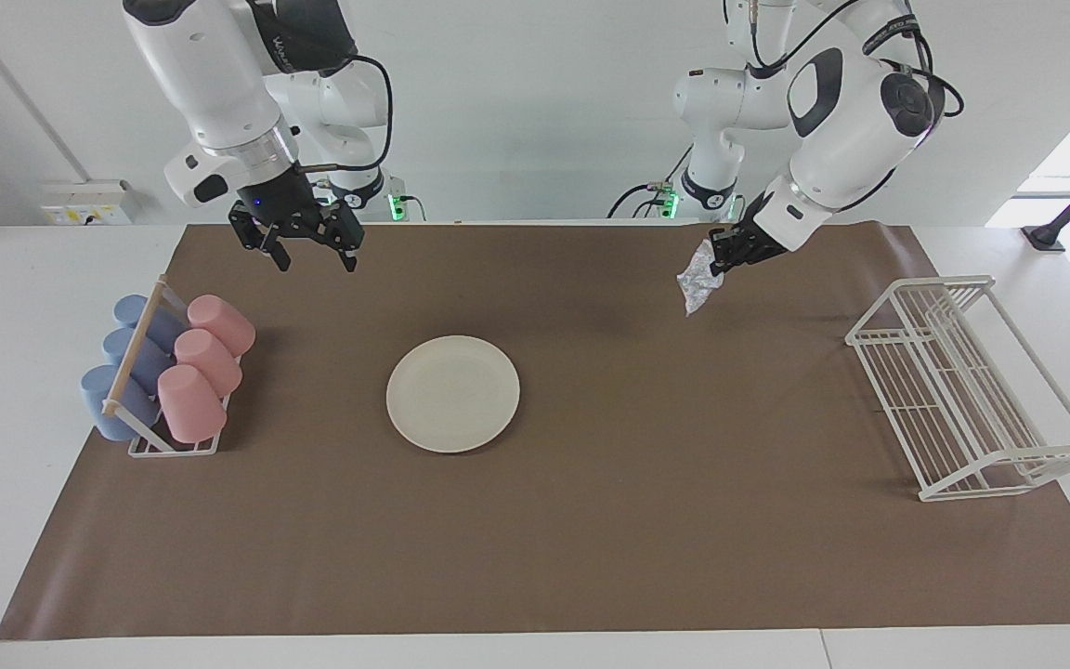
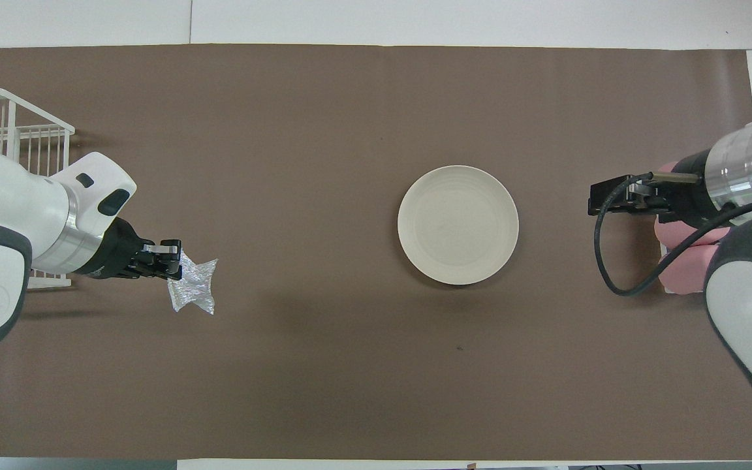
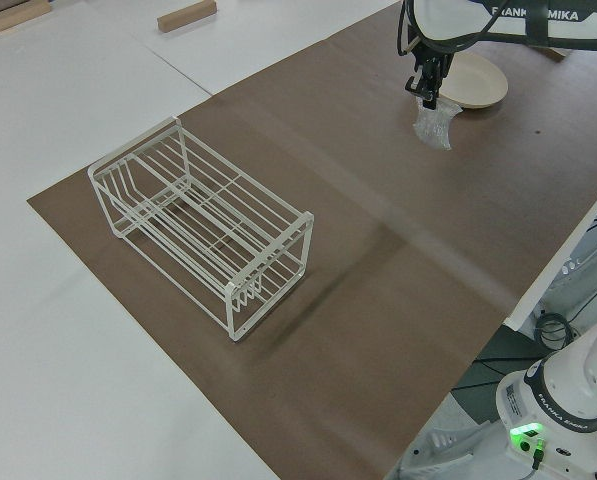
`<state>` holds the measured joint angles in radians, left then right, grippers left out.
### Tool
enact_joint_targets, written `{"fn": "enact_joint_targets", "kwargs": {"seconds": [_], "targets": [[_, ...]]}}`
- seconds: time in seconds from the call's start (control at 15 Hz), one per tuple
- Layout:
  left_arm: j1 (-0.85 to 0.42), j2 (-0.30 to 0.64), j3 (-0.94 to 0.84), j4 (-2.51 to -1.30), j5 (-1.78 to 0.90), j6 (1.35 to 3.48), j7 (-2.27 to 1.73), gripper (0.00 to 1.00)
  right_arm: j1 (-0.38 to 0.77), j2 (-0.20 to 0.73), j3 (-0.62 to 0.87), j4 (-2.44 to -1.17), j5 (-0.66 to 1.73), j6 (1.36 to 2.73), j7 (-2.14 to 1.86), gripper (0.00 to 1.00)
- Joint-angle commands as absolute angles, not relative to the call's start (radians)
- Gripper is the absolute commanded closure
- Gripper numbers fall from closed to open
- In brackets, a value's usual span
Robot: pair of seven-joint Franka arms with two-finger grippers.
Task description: Wipe plate with sponge
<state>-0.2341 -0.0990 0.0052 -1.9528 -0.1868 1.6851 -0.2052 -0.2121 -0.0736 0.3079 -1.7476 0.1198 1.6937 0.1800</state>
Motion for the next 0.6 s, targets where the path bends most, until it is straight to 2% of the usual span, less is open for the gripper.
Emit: {"fn": "enact_joint_targets", "kwargs": {"seconds": [0.0, 0.13, 0.33, 0.53], "targets": [[-0.235, -0.028, -0.002, -1.832, -0.013, 1.576, -0.221, 1.0, -0.218, -0.068, 0.283, -1.73, 0.101, 1.66, 0.063, 0.0], [-0.241, 0.004, -0.005, -1.778, 0.131, 1.516, -0.219, 1.0, -0.141, -0.055, 0.198, -1.698, 0.034, 1.644, 0.052, 0.0], [-0.244, 0.04, -0.009, -1.727, 0.322, 1.471, -0.219, 1.0, -0.086, -0.028, 0.175, -1.644, 0.015, 1.593, 0.045, 0.0], [-0.255, 0.086, -0.009, -1.648, 0.495, 1.422, -0.216, 1.0, 0.04, -0.038, 0.01, -1.658, 0.008, 1.569, 0.014, 0.0]]}}
